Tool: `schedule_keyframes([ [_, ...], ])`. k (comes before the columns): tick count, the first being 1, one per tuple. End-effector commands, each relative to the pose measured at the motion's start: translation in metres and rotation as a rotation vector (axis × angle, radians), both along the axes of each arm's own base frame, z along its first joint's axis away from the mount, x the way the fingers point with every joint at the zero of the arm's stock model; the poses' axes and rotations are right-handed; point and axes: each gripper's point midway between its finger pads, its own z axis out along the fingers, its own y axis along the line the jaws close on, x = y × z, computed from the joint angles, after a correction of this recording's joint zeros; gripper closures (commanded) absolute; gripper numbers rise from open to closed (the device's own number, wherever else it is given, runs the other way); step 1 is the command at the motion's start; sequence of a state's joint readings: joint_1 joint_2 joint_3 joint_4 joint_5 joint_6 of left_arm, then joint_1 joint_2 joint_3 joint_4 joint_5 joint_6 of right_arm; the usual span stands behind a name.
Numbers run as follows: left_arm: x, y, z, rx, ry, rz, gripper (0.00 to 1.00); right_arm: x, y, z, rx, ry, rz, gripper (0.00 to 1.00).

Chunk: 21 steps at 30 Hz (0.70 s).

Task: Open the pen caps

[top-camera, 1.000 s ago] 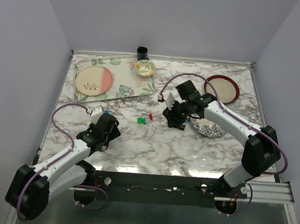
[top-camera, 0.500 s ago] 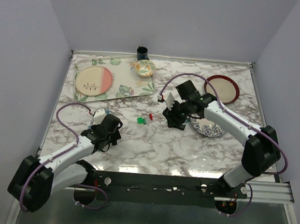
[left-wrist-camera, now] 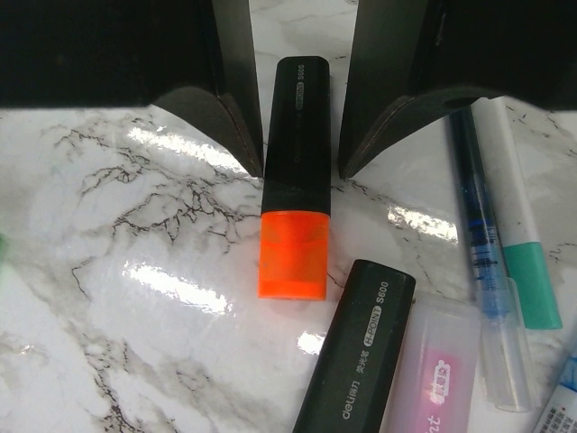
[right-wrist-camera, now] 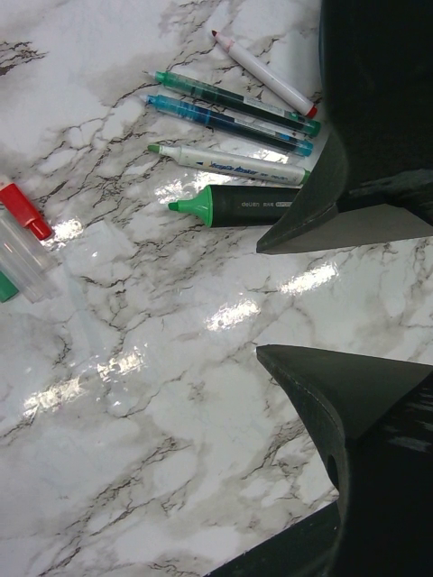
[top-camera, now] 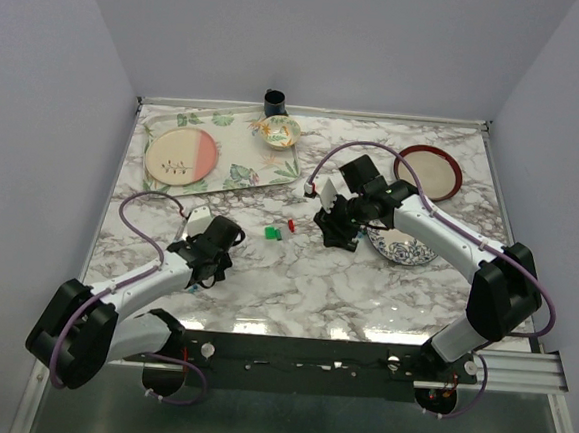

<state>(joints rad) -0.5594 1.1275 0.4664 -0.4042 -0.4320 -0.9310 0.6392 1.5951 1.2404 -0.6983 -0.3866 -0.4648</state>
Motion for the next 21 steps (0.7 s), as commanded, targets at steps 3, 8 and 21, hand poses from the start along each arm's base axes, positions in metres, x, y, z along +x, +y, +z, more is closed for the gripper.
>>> schedule_keyframes([
  [3, -0.013, -0.006, -0.015, 0.046, 0.075, -0.035, 0.69, -0.006, -0.002, -0.002, 0.005, 0.027, 0.015, 0.47],
  [8, -0.009, -0.019, -0.008, 0.014, 0.046, -0.068, 0.85, -0.007, -0.001, 0.000, 0.010, 0.027, 0.019, 0.47],
  [21, 0.004, -0.071, 0.027, -0.287, -0.157, -0.187, 0.95, -0.027, 0.015, 0.004, 0.105, 0.128, 0.084, 0.47],
])
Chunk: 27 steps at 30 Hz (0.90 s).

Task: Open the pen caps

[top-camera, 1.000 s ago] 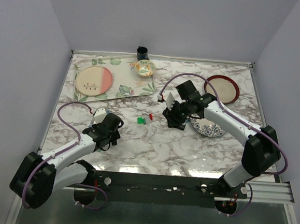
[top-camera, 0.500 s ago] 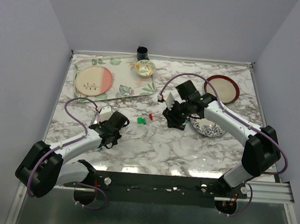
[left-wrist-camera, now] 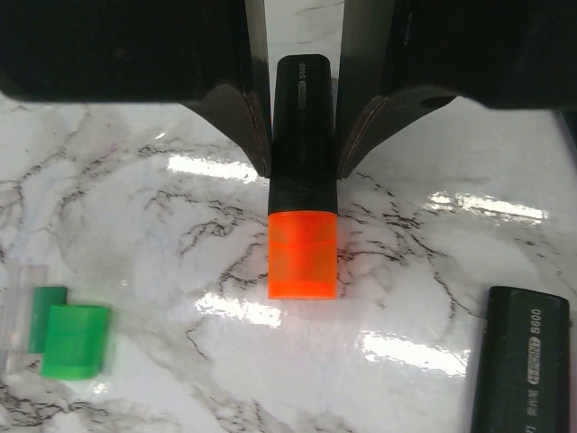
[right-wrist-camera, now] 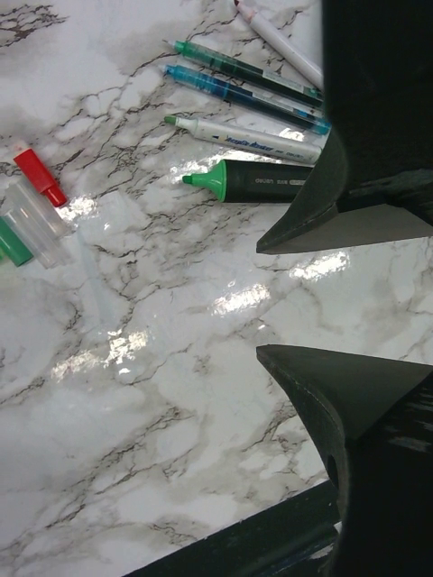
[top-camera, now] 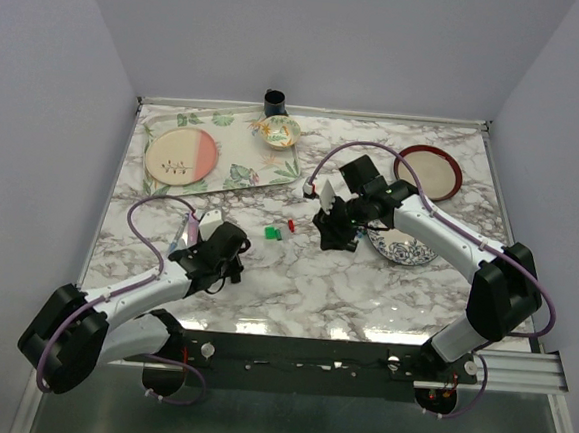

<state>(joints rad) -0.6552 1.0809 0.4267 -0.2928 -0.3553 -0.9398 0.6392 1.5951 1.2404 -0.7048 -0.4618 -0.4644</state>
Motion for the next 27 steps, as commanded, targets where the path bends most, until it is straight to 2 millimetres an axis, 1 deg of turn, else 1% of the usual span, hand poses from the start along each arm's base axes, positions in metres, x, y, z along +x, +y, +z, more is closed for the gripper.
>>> schedule_keyframes([
  [1, 0.006, -0.029, 0.019, -0.179, -0.093, -0.063, 0.95, -0.019, 0.008, 0.002, 0.065, 0.092, 0.055, 0.47],
  [2, 0.006, -0.032, 0.022, -0.198, -0.106, -0.069, 0.95, -0.021, 0.009, 0.002, 0.074, 0.104, 0.060, 0.47],
  [3, 0.010, -0.037, 0.030, -0.234, -0.139, -0.079, 0.95, -0.025, 0.013, 0.004, 0.096, 0.121, 0.073, 0.47],
  [5, 0.007, -0.041, 0.031, -0.269, -0.149, -0.092, 0.96, -0.028, 0.016, 0.007, 0.118, 0.137, 0.082, 0.47],
  [6, 0.010, -0.046, 0.040, -0.305, -0.182, -0.100, 0.96, -0.031, 0.019, 0.009, 0.139, 0.150, 0.090, 0.47],
  [8, 0.008, -0.051, 0.042, -0.352, -0.191, -0.109, 0.96, -0.034, 0.022, 0.011, 0.165, 0.170, 0.097, 0.47],
  [9, 0.010, -0.055, 0.051, -0.388, -0.226, -0.117, 0.96, -0.038, 0.025, 0.013, 0.186, 0.192, 0.109, 0.47],
  [11, 0.008, -0.062, 0.055, -0.442, -0.231, -0.130, 0.96, -0.041, 0.029, 0.015, 0.209, 0.212, 0.114, 0.47],
  [12, 0.010, -0.067, 0.062, -0.477, -0.258, -0.141, 0.96, -0.044, 0.031, 0.017, 0.228, 0.228, 0.124, 0.47],
  [14, 0.007, -0.073, 0.065, -0.524, -0.257, -0.155, 0.97, -0.047, 0.034, 0.018, 0.248, 0.252, 0.129, 0.47],
  [15, 0.009, -0.077, 0.072, -0.555, -0.278, -0.165, 0.97, -0.050, 0.036, 0.020, 0.265, 0.267, 0.140, 0.47],
  [17, 0.009, -0.081, 0.074, -0.583, -0.281, -0.171, 0.97, -0.051, 0.038, 0.020, 0.278, 0.286, 0.138, 0.47],
  [18, 0.009, -0.085, 0.079, -0.611, -0.290, -0.182, 0.97, -0.053, 0.040, 0.021, 0.288, 0.299, 0.143, 0.47],
  [23, 0.009, -0.096, 0.086, -0.667, -0.293, -0.196, 0.97, -0.052, 0.046, 0.020, 0.312, 0.343, 0.114, 0.46],
  [27, 0.008, -0.108, 0.092, -0.713, -0.302, -0.209, 0.97, -0.052, 0.051, 0.018, 0.325, 0.381, 0.087, 0.44],
])
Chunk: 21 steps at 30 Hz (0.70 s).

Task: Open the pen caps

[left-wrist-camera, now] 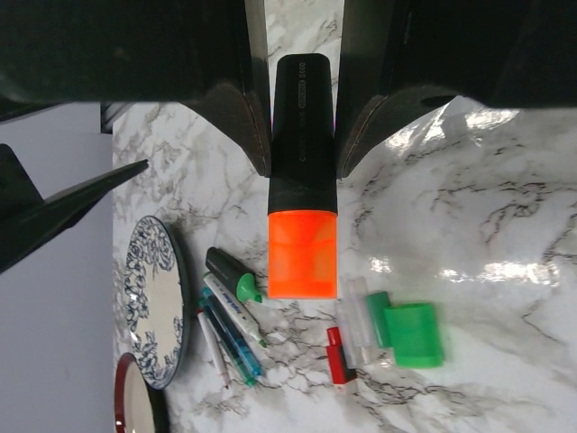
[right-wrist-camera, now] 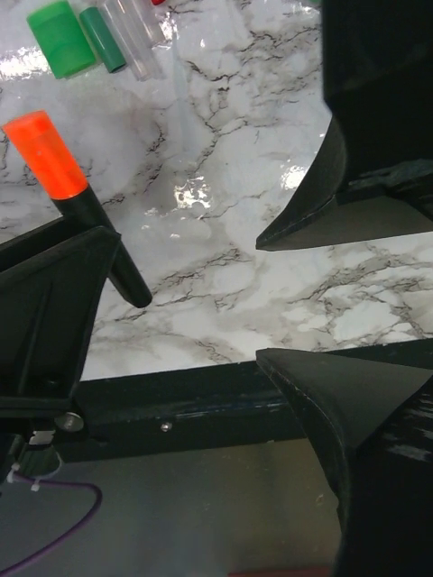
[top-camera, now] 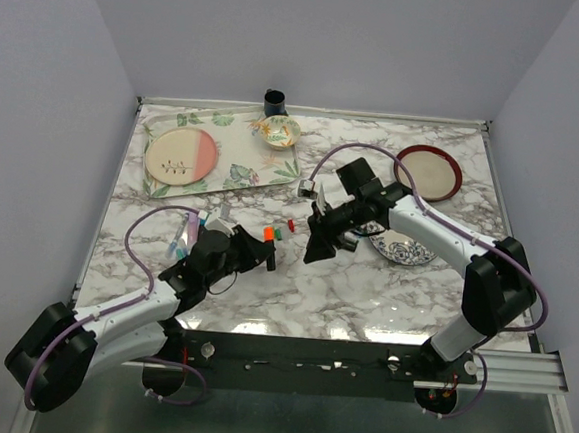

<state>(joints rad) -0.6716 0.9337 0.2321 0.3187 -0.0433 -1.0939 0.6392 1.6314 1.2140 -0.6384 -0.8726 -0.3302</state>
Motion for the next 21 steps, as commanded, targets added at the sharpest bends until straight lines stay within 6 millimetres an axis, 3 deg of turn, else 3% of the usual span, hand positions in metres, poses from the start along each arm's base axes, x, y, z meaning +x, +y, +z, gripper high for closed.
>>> schedule_keyframes([
  [1, -0.002, -0.022, 0.020, -0.111, -0.035, -0.040, 0.97, -0.002, 0.009, -0.002, 0.041, 0.093, -0.025, 0.43],
  [11, 0.003, -0.056, 0.039, -0.187, -0.027, -0.023, 0.98, -0.001, 0.021, -0.012, 0.061, 0.218, -0.076, 0.39],
  [21, 0.013, -0.067, 0.042, -0.184, 0.009, 0.091, 1.00, 0.012, 0.021, -0.024, 0.006, 0.225, -0.197, 0.38],
])
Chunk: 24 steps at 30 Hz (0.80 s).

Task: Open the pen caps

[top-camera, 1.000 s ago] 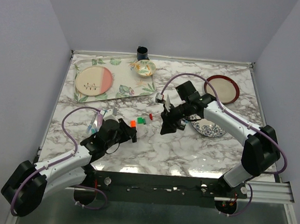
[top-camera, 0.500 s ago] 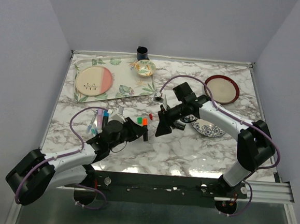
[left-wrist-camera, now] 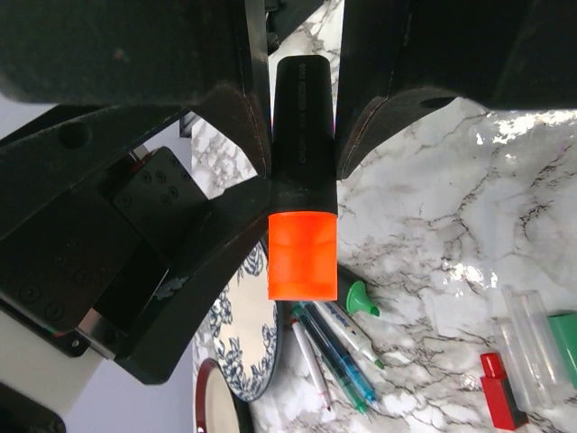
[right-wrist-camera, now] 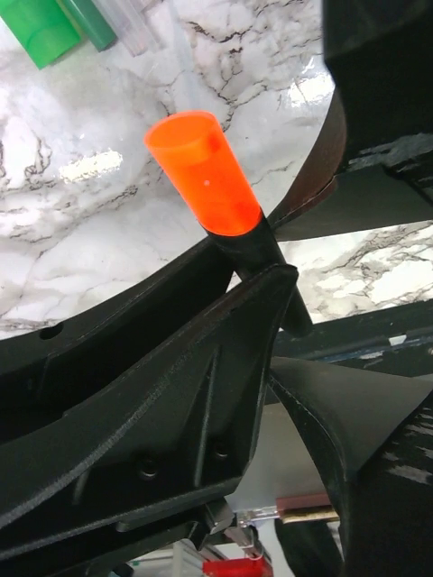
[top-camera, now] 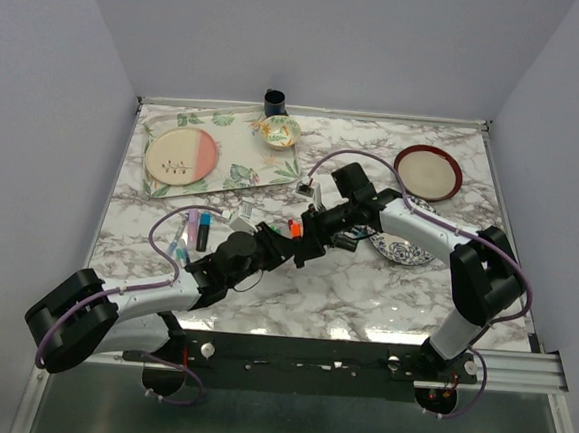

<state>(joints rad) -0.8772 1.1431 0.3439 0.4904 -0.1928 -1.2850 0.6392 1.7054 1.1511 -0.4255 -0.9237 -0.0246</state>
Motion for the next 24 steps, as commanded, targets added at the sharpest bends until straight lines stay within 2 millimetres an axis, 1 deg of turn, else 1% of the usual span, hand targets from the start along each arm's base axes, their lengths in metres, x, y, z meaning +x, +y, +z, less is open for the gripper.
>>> schedule_keyframes([
  [1, 0.015, -0.003, 0.015, -0.025, -0.008, 0.106, 1.00, 0.008, 0.001, -0.008, -0.024, 0.016, -0.069, 0.38],
  [2, 0.018, -0.004, 0.019, -0.035, -0.009, 0.117, 1.00, 0.010, 0.001, -0.008, -0.022, 0.012, -0.072, 0.38],
  [4, 0.017, -0.006, 0.017, -0.017, 0.001, 0.124, 1.00, 0.010, 0.001, -0.009, -0.026, 0.020, -0.079, 0.38],
  [5, 0.020, -0.006, 0.023, -0.023, -0.005, 0.143, 1.00, 0.010, 0.001, -0.010, -0.026, 0.022, -0.082, 0.39],
  [7, 0.019, -0.009, 0.026, -0.031, -0.009, 0.147, 1.00, 0.010, 0.002, -0.011, -0.030, 0.028, -0.089, 0.41],
  [10, 0.019, -0.014, 0.032, -0.051, -0.019, 0.140, 1.00, 0.013, 0.002, -0.010, -0.035, 0.020, -0.103, 0.49],
  [11, 0.018, -0.016, 0.033, -0.052, -0.021, 0.134, 1.00, 0.014, 0.002, -0.010, -0.036, 0.015, -0.106, 0.55],
  [12, 0.018, -0.019, 0.035, -0.061, -0.023, 0.121, 0.99, 0.014, 0.002, -0.009, -0.036, 0.013, -0.107, 0.58],
  [13, 0.016, -0.021, 0.034, -0.064, -0.023, 0.114, 0.99, 0.015, 0.002, -0.009, -0.038, 0.009, -0.112, 0.64],
  [14, 0.015, -0.022, 0.034, -0.068, -0.024, 0.108, 0.97, 0.015, 0.001, -0.009, -0.038, 0.007, -0.112, 0.77],
  [16, 0.014, -0.023, 0.035, -0.079, -0.028, 0.100, 0.93, 0.017, 0.001, -0.009, -0.044, -0.005, -0.122, 0.92],
  [17, 0.014, -0.021, 0.033, -0.078, -0.028, 0.102, 0.86, 0.017, 0.000, -0.009, -0.049, -0.009, -0.124, 0.99],
  [19, 0.013, -0.017, 0.035, -0.076, -0.039, 0.108, 0.77, 0.018, -0.001, -0.009, -0.050, -0.019, -0.122, 1.00],
  [20, 0.012, -0.014, 0.034, -0.069, -0.044, 0.112, 0.65, 0.018, -0.001, -0.009, -0.051, -0.019, -0.117, 0.99],
  [21, 0.012, -0.010, 0.037, -0.069, -0.053, 0.121, 0.59, 0.017, -0.001, -0.009, -0.050, -0.016, -0.109, 0.99],
  [23, 0.014, 0.000, 0.036, -0.042, -0.067, 0.149, 0.47, 0.013, -0.002, -0.008, -0.047, -0.020, -0.073, 0.99],
  [24, 0.013, 0.007, 0.038, -0.034, -0.070, 0.156, 0.40, 0.012, -0.001, -0.007, -0.044, -0.015, -0.060, 0.99],
])
